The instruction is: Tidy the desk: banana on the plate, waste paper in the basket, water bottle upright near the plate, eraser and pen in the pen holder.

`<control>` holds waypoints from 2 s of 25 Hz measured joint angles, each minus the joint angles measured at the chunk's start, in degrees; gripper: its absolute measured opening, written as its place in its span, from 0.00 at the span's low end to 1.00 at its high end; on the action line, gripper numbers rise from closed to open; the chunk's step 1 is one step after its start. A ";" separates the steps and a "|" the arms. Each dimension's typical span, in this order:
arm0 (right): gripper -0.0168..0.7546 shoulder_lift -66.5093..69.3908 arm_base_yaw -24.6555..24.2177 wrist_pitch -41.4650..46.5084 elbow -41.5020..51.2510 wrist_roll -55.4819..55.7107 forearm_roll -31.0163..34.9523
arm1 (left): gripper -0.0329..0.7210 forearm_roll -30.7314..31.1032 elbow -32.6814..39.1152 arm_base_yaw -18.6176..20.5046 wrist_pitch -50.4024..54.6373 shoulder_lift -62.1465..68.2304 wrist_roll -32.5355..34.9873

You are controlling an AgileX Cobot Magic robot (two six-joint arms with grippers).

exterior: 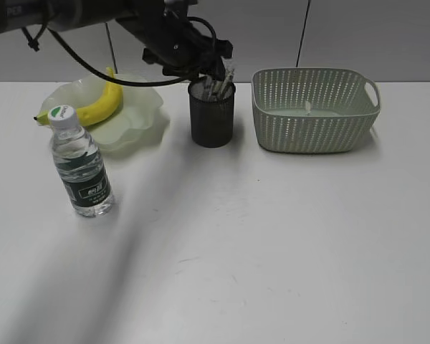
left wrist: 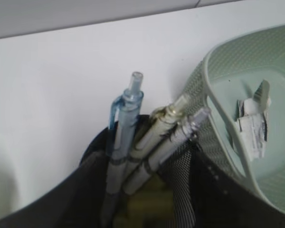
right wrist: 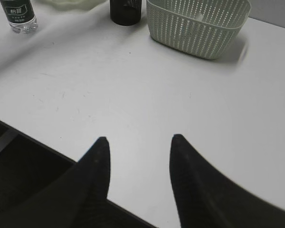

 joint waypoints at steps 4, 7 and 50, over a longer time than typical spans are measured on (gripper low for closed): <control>0.47 0.00 0.00 0.00 0.00 0.00 -0.04 | 0.62 -0.01 0.00 0.00 4.46 -3.48 0.00; 0.47 0.00 0.00 0.00 0.00 0.00 -0.07 | 0.61 0.82 0.00 0.00 9.54 -7.49 0.00; 0.47 0.00 0.00 -0.10 0.00 0.07 -2.50 | 0.53 14.38 86.45 -0.09 24.67 -126.23 -0.44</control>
